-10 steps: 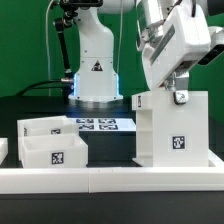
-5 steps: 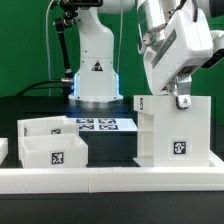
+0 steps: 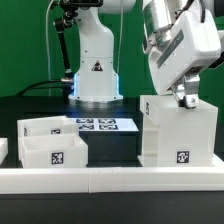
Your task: Assemble drawer
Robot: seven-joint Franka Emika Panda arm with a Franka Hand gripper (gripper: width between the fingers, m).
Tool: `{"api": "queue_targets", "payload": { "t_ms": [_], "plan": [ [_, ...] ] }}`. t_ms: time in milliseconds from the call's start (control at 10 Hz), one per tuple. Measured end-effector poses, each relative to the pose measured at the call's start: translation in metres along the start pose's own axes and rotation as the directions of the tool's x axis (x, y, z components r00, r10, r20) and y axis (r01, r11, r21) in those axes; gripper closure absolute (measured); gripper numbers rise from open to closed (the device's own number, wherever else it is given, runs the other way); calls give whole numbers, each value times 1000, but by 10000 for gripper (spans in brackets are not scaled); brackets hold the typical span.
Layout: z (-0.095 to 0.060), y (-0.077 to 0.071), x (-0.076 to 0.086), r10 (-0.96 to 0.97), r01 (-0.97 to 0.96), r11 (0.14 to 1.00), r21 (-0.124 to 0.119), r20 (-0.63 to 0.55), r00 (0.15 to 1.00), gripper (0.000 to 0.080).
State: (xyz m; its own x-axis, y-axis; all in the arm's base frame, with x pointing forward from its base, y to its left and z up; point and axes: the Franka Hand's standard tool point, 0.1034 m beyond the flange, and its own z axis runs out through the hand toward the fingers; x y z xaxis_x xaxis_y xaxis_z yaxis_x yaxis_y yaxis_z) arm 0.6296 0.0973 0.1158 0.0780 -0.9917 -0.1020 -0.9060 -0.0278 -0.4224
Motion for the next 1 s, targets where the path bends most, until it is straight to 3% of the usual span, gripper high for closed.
{"api": "queue_targets", "payload": {
  "t_ms": [100, 200, 300, 400, 800, 1000],
  "plan": [
    [0, 0, 0, -2, 2, 1000, 0, 0, 1000, 316],
    [0, 0, 1, -20, 20, 1000, 0, 0, 1000, 316],
    [-3, -2, 5, -102, 102, 995, -6, 6, 995, 204],
    [-9, -6, 11, -175, 175, 985, -1, 9, 984, 167],
    [-60, -25, 41, -466, 465, 885, 32, 29, 884, 151],
    [-62, -26, 44, -483, 483, 875, 35, 22, 875, 151]
  ]
}}
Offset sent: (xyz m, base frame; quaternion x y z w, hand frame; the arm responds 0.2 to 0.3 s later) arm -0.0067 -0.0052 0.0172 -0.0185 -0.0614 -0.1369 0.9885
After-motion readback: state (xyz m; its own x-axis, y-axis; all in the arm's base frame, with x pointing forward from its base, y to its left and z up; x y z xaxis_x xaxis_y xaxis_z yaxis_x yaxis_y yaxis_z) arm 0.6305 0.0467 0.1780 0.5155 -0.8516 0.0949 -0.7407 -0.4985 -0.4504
